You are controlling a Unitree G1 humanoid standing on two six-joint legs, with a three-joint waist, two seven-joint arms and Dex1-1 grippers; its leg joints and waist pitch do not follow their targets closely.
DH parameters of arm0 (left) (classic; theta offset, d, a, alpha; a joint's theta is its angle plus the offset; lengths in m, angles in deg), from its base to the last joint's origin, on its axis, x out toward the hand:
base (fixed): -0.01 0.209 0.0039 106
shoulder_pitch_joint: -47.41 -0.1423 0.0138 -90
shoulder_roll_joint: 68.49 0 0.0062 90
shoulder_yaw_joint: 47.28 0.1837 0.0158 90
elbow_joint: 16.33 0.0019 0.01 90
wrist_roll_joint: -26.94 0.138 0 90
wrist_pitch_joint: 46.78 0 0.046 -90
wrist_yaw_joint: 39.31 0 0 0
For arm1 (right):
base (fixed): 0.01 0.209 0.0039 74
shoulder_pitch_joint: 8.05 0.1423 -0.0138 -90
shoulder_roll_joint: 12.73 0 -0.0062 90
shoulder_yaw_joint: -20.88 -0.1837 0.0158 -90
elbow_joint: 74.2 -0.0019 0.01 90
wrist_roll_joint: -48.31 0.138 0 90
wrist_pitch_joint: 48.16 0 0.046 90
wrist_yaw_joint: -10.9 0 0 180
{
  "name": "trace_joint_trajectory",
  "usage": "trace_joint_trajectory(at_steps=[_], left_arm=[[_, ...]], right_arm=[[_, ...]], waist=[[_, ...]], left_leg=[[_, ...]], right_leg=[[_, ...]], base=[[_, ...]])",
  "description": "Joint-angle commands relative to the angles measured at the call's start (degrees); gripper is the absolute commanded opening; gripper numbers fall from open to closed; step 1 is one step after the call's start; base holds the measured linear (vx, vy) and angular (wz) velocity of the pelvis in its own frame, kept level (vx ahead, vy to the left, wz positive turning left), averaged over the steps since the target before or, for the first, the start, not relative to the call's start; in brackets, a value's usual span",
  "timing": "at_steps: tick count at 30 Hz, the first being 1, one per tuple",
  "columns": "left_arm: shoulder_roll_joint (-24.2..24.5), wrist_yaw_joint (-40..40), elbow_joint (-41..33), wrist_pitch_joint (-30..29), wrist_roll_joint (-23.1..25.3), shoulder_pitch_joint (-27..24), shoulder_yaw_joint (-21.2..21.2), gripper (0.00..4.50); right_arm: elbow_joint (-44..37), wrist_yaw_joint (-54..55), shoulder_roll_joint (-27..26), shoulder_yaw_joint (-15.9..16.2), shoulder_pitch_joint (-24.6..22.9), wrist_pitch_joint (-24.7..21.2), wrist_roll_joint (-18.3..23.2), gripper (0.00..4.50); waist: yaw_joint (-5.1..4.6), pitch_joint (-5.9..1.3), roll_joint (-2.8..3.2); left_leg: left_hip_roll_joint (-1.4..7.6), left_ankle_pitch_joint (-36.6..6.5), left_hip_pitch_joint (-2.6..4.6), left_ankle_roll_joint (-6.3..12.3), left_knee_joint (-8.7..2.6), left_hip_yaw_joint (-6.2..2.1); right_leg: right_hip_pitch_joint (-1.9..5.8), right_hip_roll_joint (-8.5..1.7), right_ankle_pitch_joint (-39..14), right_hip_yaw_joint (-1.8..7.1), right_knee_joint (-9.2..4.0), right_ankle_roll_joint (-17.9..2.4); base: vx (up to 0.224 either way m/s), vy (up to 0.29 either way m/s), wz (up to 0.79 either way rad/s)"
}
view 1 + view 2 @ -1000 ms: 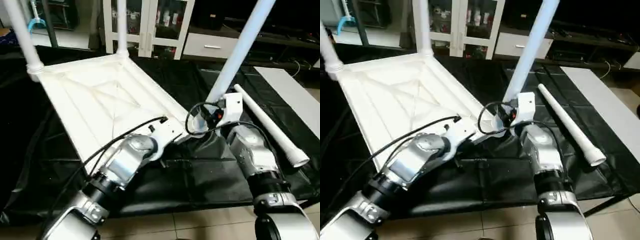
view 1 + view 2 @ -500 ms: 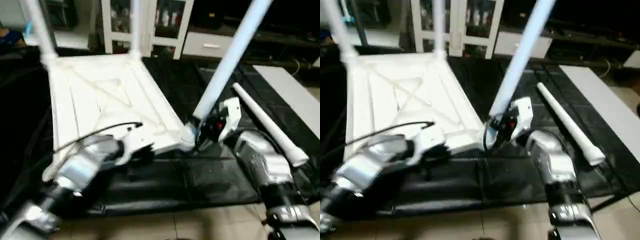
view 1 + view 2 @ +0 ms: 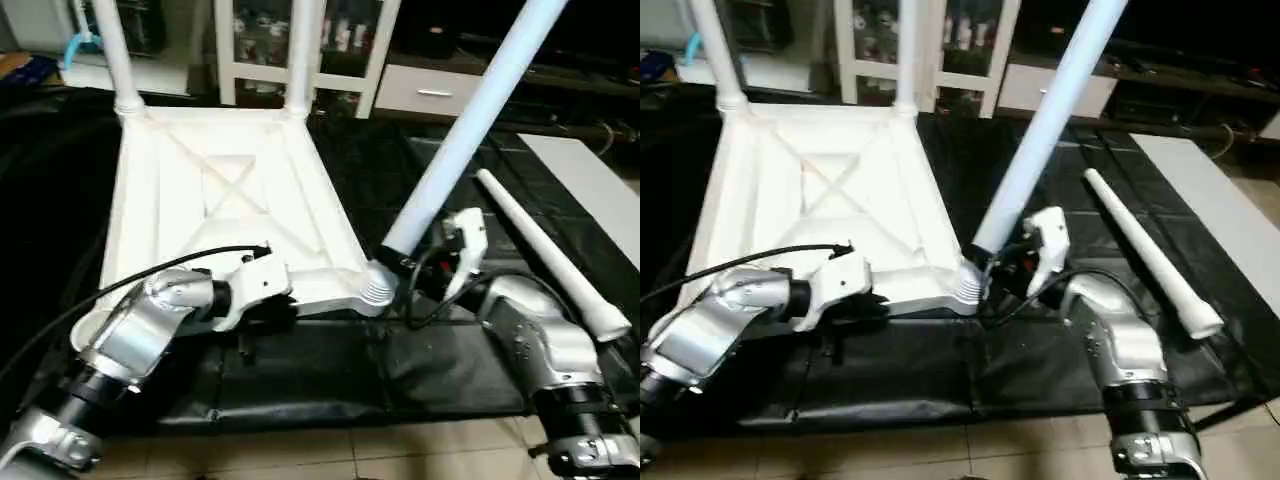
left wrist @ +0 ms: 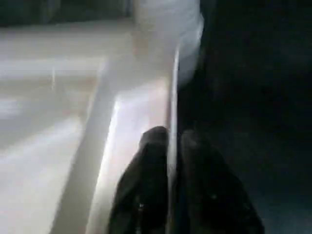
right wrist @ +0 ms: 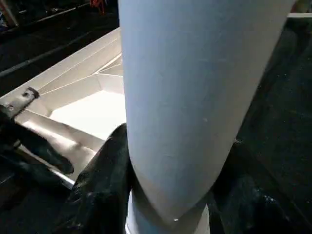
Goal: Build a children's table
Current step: Insert table leg to table base
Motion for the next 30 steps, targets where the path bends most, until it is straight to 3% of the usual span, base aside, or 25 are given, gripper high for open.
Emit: trace_joint_trajectory(at_steps=[1, 3, 8, 18, 19, 20, 25, 26, 30], left_arm=[[-0.9, 0.1, -2.3, -1.0, -1.6, 1.3, 0.1, 0.83], [-2.0, 0.3, -1.9, -0.7, -1.1, 1.7, 0.9, 1.01], [-3.7, 2.0, 0.7, 0.9, 3.6, 2.8, 4.0, 1.39], [-5.1, 4.8, 4.6, -1.1, 7.3, 5.4, 5.7, 2.10], [-5.1, 5.0, 5.3, -1.1, 7.9, 5.6, 5.9, 2.19], [-5.2, 4.4, 6.2, -2.3, 7.9, 5.6, 6.1, 2.23], [-4.8, 2.3, 7.3, -3.7, 8.2, 5.5, 7.4, 2.23], [-4.8, 2.1, 7.9, -3.9, 8.7, 5.7, 7.8, 2.23], [-5.5, 2.0, 9.9, -6.3, 9.0, 6.9, 8.2, 1.85]], right_arm=[[0.3, 0.3, 0.9, 0.0, -1.2, -1.4, -0.4, 1.84], [0.0, 0.4, 0.9, 0.0, -1.4, -1.5, -0.4, 1.84], [-0.3, 0.9, 1.0, 0.0, -1.6, -1.7, -0.3, 1.84], [-1.0, 1.2, 0.8, 0.0, -1.8, -1.8, -0.5, 1.84], [-1.1, 1.3, 0.7, 0.1, -1.9, -1.8, -0.5, 1.84], [-1.2, 1.4, 0.7, 0.1, -1.9, -1.8, -0.5, 1.84], [-1.1, 1.7, 0.6, 0.1, -1.8, -1.7, -0.5, 1.84], [-1.1, 1.7, 0.5, 0.1, -1.7, -1.7, -0.5, 1.84], [-1.2, 1.8, 0.6, -0.1, -1.6, -1.7, -0.5, 1.84]], waist=[[-0.06, -3.20, 0.99], [-0.16, -3.19, 0.75], [-0.16, -3.22, 0.83], [-0.09, -3.32, 0.78], [0.00, -3.34, 1.30], [-0.10, -3.44, 0.97], [-0.02, -3.43, 1.14], [0.02, -3.32, 1.47], [0.06, -3.27, 1.37]], left_leg=[[0.57, -12.6, 1.32, -1.46, -4.11, 0.66], [0.45, -13.0, 1.18, -1.17, -4.03, 0.70], [0.50, -13.0, 1.26, -0.92, -3.95, 0.62], [0.40, -12.4, 1.20, -0.61, -3.78, 0.60], [0.41, -12.4, 1.21, -0.71, -3.83, 0.49], [0.35, -11.7, 1.14, -0.54, -3.76, 0.57], [0.39, -11.8, 1.25, -0.47, -3.79, 0.54], [0.43, -12.7, 1.34, -0.70, -3.89, 0.50], [0.40, -14.5, 1.43, -1.12, -3.88, 0.48]], right_leg=[[2.37, -2.09, -10.1, 1.94, -2.93, -11.0], [2.45, -2.11, -11.3, 1.99, -3.12, -10.3], [2.34, -2.06, -13.3, 2.07, -3.43, -8.8], [2.46, -1.97, -12.0, 2.05, -3.30, -9.2], [2.52, -2.03, -11.7, 2.06, -3.17, -9.3], [2.63, -1.96, -10.6, 2.04, -3.14, -9.6], [2.65, -1.99, -10.0, 2.01, -3.10, -10.4], [2.53, -1.97, -10.7, 2.00, -3.18, -10.4], [2.44, -2.03, -13.1, 2.04, -3.49, -10.0]], base=[[0.000, 0.000, 0.00], [0.000, 0.000, 0.00], [0.000, 0.000, 0.00], [0.000, 0.000, 0.00], [0.000, 0.000, 0.00], [0.000, 0.000, 0.00], [0.000, 0.000, 0.00], [0.000, 0.000, 0.00], [0.000, 0.000, 0.00]])
